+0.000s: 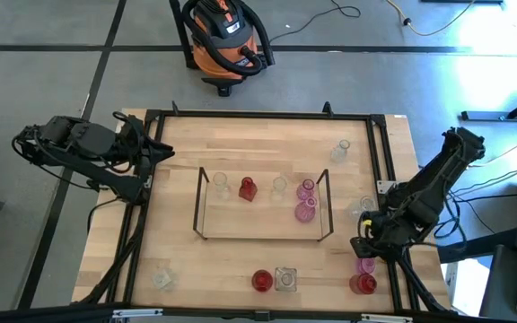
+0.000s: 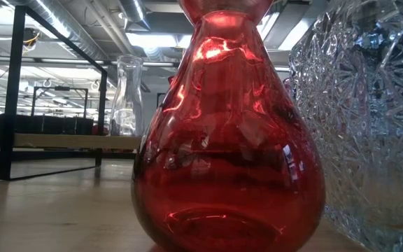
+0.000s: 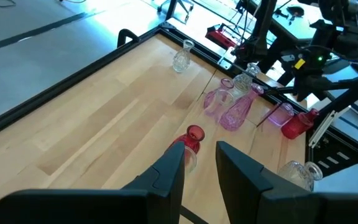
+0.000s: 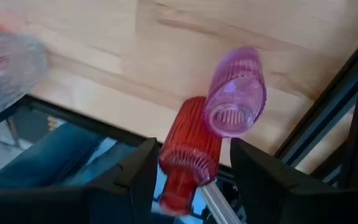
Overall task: Sort vases onto shelf
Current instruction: Put the purple flower vase on the shelf aligned with the other purple flower vase
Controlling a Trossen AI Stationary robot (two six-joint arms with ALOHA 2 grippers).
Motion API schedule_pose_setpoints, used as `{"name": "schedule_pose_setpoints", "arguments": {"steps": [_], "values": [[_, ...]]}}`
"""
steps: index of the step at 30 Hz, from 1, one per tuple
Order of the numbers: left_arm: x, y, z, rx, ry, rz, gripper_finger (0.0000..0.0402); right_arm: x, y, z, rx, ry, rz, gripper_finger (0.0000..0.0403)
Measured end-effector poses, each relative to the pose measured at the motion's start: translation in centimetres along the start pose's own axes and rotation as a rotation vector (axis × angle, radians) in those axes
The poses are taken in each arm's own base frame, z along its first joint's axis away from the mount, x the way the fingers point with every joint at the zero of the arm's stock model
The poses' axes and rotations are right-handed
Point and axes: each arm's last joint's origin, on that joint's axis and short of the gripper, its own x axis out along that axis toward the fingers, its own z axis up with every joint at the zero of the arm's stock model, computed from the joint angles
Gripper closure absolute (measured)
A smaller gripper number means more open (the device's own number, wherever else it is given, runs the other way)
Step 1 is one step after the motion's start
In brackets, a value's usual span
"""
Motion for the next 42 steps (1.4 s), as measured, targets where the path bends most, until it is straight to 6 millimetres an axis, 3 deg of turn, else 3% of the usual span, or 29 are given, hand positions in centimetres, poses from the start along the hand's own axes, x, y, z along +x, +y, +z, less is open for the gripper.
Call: {"name": "schedule_pose_setpoints", "arguments": {"steps": [15,42], "values": [[0.0,-0.1,-0.1,0.013,0.024,-0.03,0.0316,3.5,0.8,-0.4,0.039,-0.038,-0.169,0.0217],[0.0,-0.1,-0.1,0.017,0.024,-0.031,0.0316,4.5,0.6,-0.8,0.052,-0.029,-0.244,0.0217]]}}
